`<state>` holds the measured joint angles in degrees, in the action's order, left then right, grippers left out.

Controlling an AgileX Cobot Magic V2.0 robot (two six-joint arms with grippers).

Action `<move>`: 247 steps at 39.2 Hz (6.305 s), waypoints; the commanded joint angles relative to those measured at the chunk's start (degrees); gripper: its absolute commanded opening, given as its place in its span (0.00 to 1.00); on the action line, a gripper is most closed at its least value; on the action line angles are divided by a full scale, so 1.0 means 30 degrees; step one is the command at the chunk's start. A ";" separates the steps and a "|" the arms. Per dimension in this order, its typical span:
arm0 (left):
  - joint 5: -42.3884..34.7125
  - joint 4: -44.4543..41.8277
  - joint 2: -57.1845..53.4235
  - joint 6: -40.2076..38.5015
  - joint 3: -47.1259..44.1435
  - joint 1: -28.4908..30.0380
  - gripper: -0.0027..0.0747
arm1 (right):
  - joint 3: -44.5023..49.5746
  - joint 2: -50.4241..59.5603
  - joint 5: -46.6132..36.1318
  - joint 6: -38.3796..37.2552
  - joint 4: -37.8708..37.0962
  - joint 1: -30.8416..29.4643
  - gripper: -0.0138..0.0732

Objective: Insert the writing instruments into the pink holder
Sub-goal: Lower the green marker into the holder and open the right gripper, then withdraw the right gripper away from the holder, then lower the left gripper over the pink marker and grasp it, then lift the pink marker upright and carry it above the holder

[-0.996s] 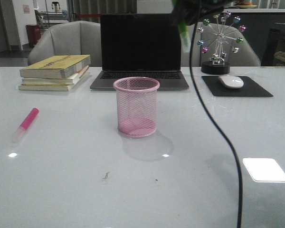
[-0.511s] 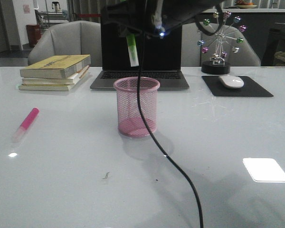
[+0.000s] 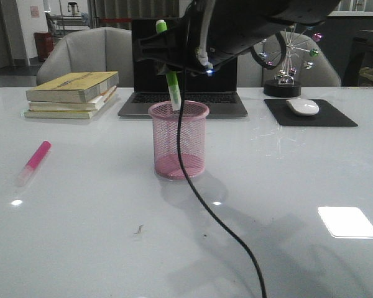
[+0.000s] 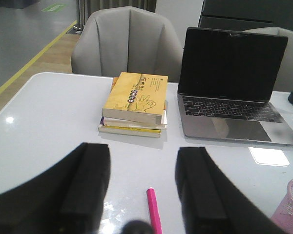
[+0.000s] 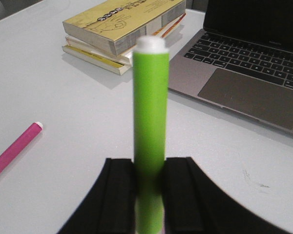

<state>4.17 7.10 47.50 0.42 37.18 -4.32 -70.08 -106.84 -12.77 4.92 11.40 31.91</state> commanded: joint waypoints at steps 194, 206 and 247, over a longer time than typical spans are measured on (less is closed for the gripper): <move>1.3347 -0.0927 2.3826 0.0098 1.8906 -0.2047 0.53 | 1.0786 2.1378 1.5489 0.0722 -0.1973 -1.1625 0.56; 1.3777 -0.0927 2.4645 0.0098 1.8906 -0.2047 0.53 | 1.0786 2.1378 1.5489 0.0722 -0.1973 -1.1625 0.56; 0.8523 -0.0636 2.0882 0.1660 1.8871 -0.4623 0.15 | 1.0786 2.1378 1.5622 0.0722 -0.1973 -1.1625 0.56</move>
<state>36.83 4.12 118.08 5.28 92.09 -16.42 -36.16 -43.21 37.53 6.56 5.36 -2.96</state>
